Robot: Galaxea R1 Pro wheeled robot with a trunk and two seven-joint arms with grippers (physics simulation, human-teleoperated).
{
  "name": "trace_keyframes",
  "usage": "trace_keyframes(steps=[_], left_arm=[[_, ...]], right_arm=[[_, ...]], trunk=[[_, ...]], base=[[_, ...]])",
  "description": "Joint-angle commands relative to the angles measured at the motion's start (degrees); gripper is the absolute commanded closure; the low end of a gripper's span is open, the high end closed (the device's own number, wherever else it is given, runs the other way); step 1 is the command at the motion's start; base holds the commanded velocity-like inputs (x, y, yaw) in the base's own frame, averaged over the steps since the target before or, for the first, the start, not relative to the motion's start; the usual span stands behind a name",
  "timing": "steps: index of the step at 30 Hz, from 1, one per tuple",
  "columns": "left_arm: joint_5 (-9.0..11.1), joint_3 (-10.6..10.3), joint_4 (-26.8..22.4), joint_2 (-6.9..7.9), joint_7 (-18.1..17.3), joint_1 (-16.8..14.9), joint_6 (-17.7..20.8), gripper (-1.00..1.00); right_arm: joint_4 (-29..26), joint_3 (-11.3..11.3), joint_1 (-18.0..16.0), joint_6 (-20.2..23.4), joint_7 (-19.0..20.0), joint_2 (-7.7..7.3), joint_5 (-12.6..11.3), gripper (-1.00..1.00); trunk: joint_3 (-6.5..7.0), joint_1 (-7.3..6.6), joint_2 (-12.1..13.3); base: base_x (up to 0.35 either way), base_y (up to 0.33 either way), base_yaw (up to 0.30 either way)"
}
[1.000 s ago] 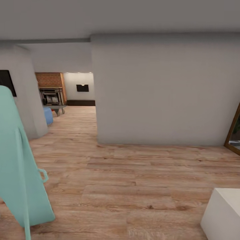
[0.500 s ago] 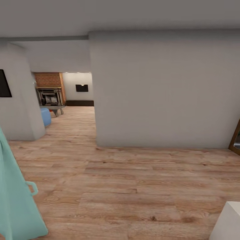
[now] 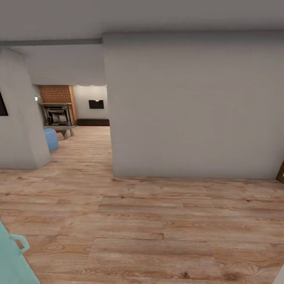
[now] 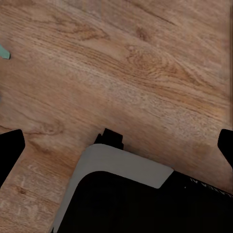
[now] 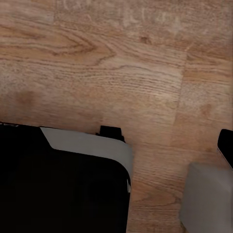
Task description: Move the two storage containers from the living room to the garage. In the garage, place one container on the floor and stack the other container on top of it (either order is fine).
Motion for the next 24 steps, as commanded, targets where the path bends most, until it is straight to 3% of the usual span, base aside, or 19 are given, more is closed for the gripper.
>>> trace_keyframes(steps=[1, 10, 24], left_arm=[[0.0, 0.4, 0.0, -0.01, 0.1, 0.0, -0.2, -1.00], [0.0, 0.4, 0.0, -0.01, 0.1, 0.0, -0.2, -1.00], [0.0, 0.4, 0.0, -0.01, 0.1, 0.0, -0.2, -1.00]], right_arm=[[0.2, 0.5, -0.1, -0.3, -0.1, 0.10, -0.6, -1.00], [0.2, 0.5, -0.1, -0.2, 0.0, 0.40, -0.5, -1.00], [0.2, 0.4, -0.1, -0.2, 0.1, 0.41, -0.7, -1.00]], trunk=[[-0.07, 0.04, 0.0], [-0.07, 0.04, 0.0], [-0.07, 0.04, 0.0]], base=[[0.322, 0.000, 0.000], [0.322, 0.000, 0.026], [0.322, 0.000, 0.165]])
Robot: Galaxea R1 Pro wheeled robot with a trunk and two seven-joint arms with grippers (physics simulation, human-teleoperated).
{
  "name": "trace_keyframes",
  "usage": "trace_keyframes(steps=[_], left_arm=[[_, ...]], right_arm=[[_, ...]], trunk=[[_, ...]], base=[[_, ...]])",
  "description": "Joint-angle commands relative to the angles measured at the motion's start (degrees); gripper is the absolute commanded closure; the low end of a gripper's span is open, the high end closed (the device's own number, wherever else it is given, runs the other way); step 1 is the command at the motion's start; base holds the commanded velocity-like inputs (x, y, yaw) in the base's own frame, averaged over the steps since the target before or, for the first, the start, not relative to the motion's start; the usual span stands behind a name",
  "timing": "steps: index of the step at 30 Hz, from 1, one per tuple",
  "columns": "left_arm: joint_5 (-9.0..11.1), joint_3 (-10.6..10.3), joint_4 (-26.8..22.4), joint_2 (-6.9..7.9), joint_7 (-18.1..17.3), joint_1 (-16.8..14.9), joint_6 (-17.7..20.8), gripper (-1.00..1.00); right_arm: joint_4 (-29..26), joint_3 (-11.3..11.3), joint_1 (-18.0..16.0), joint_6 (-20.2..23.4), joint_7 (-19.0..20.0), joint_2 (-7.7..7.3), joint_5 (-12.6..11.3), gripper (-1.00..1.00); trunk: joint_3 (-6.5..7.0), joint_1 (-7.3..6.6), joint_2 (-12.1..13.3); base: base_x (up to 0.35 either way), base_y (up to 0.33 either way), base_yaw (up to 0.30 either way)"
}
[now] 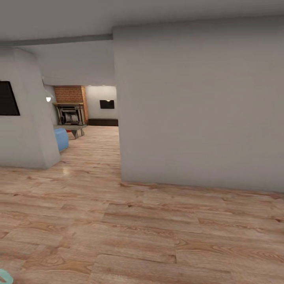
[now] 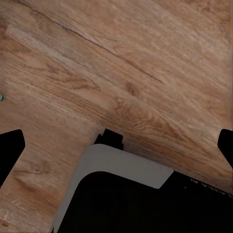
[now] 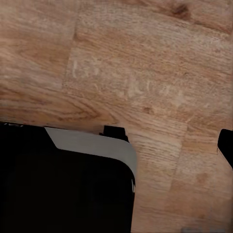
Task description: Move the two storage containers from the living room to the garage. In the garage, place one container on the floor and stack the other container on top of it (either order is fine).
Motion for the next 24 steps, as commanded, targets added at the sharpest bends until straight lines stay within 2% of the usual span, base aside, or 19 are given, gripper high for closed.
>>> trace_keyframes(steps=[1, 24], left_arm=[[0.0, 0.4, 0.0, -0.01, 0.1, 0.0, -0.2, -1.00], [0.1, 0.4, 0.0, -0.01, 0.0, 0.0, -0.2, -1.00]], right_arm=[[0.2, 0.5, -0.1, -0.3, -0.1, 0.02, -0.6, -1.00], [0.1, 1.3, -0.1, -0.4, -0.4, -0.12, 0.3, -1.00]], trunk=[[-0.07, 0.04, 0.0], [-0.07, 0.04, 0.0]], base=[[0.322, 0.000, 0.048], [0.322, 0.000, 0.004]])
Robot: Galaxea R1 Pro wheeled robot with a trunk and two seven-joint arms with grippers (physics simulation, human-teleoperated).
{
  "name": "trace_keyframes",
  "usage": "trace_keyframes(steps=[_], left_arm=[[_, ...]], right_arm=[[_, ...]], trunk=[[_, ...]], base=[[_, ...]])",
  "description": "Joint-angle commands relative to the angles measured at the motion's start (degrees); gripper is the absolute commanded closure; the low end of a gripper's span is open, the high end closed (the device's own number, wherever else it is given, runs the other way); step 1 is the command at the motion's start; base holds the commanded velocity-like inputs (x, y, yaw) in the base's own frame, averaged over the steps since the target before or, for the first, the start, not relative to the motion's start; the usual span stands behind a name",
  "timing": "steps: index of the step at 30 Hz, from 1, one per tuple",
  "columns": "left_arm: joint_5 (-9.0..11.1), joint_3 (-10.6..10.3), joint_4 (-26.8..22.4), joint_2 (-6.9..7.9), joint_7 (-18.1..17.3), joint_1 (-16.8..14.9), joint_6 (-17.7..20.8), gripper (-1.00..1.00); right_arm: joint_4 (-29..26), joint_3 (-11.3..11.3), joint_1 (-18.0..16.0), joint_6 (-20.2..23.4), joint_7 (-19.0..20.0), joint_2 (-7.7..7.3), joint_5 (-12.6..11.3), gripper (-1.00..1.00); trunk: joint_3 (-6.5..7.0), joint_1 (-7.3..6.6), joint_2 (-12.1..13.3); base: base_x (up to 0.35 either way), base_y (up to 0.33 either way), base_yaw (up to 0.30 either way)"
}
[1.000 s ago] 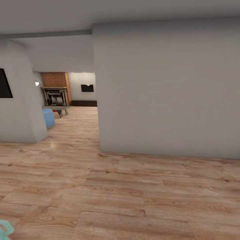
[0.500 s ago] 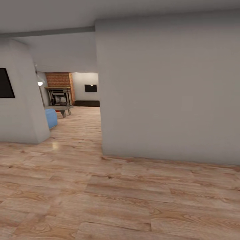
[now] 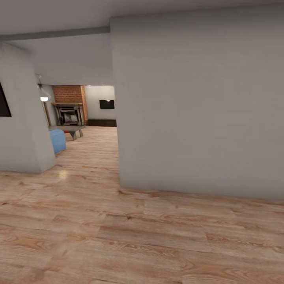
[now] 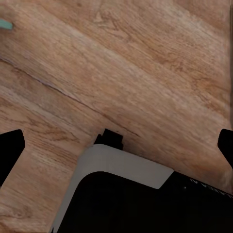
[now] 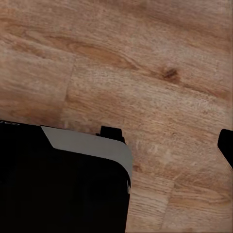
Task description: Move the two storage containers from the living room to the garage. In the garage, place one container on the floor and stack the other container on top of it (either order is fine).
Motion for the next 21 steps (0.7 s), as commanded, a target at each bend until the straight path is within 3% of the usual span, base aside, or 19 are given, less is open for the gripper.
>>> trace_keyframes(steps=[1, 14, 21], left_arm=[[0.0, 0.5, 0.0, -0.01, 0.1, 0.0, -0.2, -1.00], [0.1, 0.4, 0.0, -0.01, 0.1, 0.0, -0.2, -1.00], [0.1, 0.4, 0.0, -0.01, 0.1, 0.0, -0.4, -1.00]], right_arm=[[0.2, 0.4, -0.1, -0.3, -0.2, 0.11, -0.6, -1.00], [0.2, -0.2, -0.1, -0.7, 0.1, 0.24, -1.3, -1.00], [0.2, -0.4, -0.1, -0.7, 0.1, 0.17, -1.4, -1.00]], trunk=[[-0.07, 0.04, 0.0], [-0.07, 0.04, 0.0], [-0.07, 0.04, 0.0]], base=[[0.322, 0.000, 0.000], [0.322, 0.000, 0.006], [0.322, 0.000, 0.200]])
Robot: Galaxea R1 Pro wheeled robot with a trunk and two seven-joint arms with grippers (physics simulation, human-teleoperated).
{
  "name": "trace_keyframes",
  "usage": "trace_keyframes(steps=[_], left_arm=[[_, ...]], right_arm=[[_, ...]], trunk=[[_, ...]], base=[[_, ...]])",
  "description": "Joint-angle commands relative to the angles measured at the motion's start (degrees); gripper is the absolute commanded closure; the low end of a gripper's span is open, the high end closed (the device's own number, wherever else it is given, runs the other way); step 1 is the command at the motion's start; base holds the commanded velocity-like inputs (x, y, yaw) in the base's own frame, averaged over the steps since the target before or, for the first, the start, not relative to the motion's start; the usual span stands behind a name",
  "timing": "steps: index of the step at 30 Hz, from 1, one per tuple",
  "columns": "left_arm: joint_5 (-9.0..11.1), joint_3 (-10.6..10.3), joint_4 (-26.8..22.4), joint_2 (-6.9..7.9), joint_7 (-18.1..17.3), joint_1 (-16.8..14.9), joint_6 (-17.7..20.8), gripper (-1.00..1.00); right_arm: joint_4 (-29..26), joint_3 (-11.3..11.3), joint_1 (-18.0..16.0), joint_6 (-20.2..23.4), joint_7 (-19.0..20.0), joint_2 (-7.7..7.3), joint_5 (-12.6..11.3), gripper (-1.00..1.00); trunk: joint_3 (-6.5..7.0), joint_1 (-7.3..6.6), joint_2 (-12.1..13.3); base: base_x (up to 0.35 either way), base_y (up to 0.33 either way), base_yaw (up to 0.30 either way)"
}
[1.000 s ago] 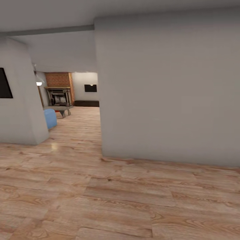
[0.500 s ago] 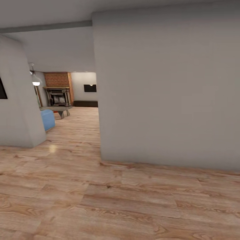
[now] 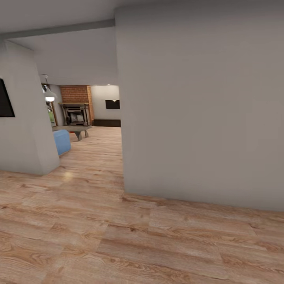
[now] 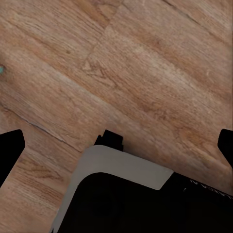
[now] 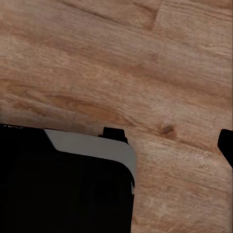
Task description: Move the two storage containers from the living room to the garage. In the garage, place one container on the floor and stack the other container on top of it (either order is fine).
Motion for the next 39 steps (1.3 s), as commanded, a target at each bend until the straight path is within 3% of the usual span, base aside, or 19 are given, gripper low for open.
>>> trace_keyframes(steps=[1, 39], left_arm=[[0.0, 0.4, 0.1, -0.01, 0.0, -0.1, -0.2, -1.00], [0.0, 0.5, 0.1, 0.08, 0.0, -0.1, 0.0, -1.00]], right_arm=[[0.2, 0.5, -0.1, -0.3, -0.1, 0.02, -0.6, -1.00], [0.2, 0.5, -0.1, -0.3, -0.1, 0.00, -0.6, -1.00]], trunk=[[-0.07, 0.04, 0.0], [-0.07, 0.04, 0.0]], base=[[0.322, 0.000, 0.258], [0.322, 0.000, 0.269]])
